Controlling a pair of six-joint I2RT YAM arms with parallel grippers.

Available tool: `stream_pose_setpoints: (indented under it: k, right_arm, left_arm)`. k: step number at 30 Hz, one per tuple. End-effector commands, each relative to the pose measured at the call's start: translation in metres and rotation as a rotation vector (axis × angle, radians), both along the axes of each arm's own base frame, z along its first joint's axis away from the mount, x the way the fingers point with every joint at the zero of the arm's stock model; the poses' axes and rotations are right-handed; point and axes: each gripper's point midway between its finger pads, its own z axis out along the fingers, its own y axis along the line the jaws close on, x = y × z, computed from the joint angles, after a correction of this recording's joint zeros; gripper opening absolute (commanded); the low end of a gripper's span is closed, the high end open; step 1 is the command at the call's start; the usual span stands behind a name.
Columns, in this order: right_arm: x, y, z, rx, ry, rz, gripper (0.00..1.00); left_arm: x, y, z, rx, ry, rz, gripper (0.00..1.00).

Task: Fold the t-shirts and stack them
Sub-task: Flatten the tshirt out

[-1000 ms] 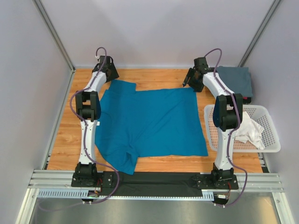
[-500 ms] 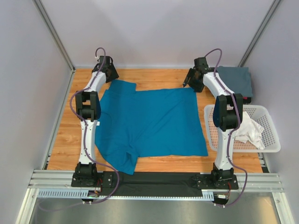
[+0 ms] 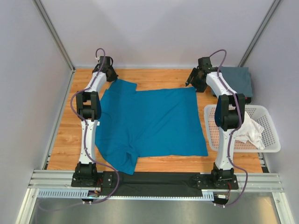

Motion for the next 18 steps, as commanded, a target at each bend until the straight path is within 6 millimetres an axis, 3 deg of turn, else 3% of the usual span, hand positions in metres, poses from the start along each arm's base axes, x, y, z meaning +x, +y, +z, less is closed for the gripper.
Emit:
stream_pose_setpoints:
  k: [1,8,18]
  right_arm:
    - [0.009,-0.002,0.021,0.010,-0.060,-0.025,0.70]
    - [0.010,-0.011,0.018,-0.029,-0.049,-0.058,0.70]
    - [0.017,-0.025,0.013,-0.088,-0.045,-0.101,0.69]
  left_arm:
    - [0.011,0.003,0.010,-0.036,-0.036,0.007,0.01]
    - [0.013,0.010,0.017,-0.017,-0.065,-0.002,0.00]
    - [0.012,0.023,0.096,0.058,-0.226,0.018,0.00]
